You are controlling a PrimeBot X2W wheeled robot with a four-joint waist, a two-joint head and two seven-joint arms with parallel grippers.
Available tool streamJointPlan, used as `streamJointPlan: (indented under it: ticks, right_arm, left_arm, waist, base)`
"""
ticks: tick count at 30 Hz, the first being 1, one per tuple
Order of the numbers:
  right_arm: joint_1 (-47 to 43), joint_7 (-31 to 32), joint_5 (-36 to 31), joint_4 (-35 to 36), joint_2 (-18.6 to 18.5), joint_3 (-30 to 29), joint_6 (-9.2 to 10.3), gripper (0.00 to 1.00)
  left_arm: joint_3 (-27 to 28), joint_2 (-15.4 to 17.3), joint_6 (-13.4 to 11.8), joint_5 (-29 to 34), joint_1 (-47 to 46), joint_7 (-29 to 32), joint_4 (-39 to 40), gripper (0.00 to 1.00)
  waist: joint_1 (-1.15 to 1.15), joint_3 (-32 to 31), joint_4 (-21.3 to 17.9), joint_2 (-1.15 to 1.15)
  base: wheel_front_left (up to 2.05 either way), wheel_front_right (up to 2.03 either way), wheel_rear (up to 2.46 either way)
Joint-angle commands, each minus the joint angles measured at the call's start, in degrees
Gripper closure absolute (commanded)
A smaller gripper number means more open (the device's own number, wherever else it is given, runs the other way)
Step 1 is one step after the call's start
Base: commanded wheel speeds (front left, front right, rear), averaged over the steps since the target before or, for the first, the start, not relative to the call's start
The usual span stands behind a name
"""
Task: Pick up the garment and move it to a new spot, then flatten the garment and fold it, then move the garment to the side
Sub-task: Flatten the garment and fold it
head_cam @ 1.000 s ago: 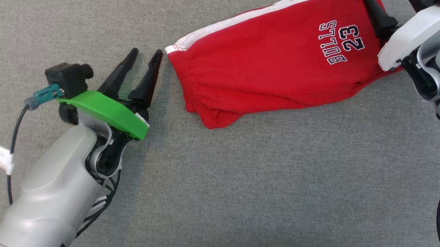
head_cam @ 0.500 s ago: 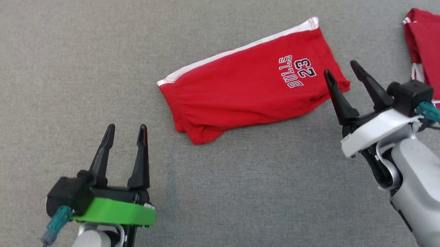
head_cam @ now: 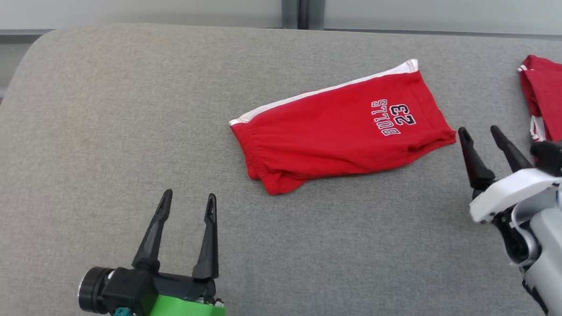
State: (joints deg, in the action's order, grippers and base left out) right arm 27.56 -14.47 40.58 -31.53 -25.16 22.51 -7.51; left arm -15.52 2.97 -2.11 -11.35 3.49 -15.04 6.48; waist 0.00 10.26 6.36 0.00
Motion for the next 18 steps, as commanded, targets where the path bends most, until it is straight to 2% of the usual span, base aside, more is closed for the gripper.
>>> streamJointPlan:
  ticks: [1,5,9,18]
  right_arm:
    - [2.4,1.0,1.8,-1.5,-0.6,-0.2,0.07,0.0]
    - [7.7,5.6,4.6,-6.8,-3.1,1.1,0.06,0.0]
    - [13.1,12.8,7.4,-11.5,-5.0,2.7,0.06,0.0]
    - [21.3,23.8,10.1,-19.0,-7.2,5.7,0.06,0.0]
  left_arm:
    - [-0.8,-0.1,-0.6,-0.4,0.0,-0.2,0.1,0.0]
    - [-3.6,-0.1,-2.1,-0.7,-1.3,-0.2,0.5,0.0]
    - [-5.4,-0.1,-3.0,-1.0,-2.3,-0.2,0.7,0.0]
    - [-8.1,-0.1,-3.3,-1.7,-4.9,-0.2,0.6,0.0]
  waist:
    - [0.0,1.6,4.1,0.0]
    - [0.0,3.4,6.6,0.0]
    - [0.0,5.5,8.5,0.0]
    - [0.0,10.5,10.9,0.0]
  base:
    - [0.0,0.0,0.0]
    - [0.0,0.0,0.0]
    - [0.0,0.0,0.0]
    - [0.0,0.0,0.0]
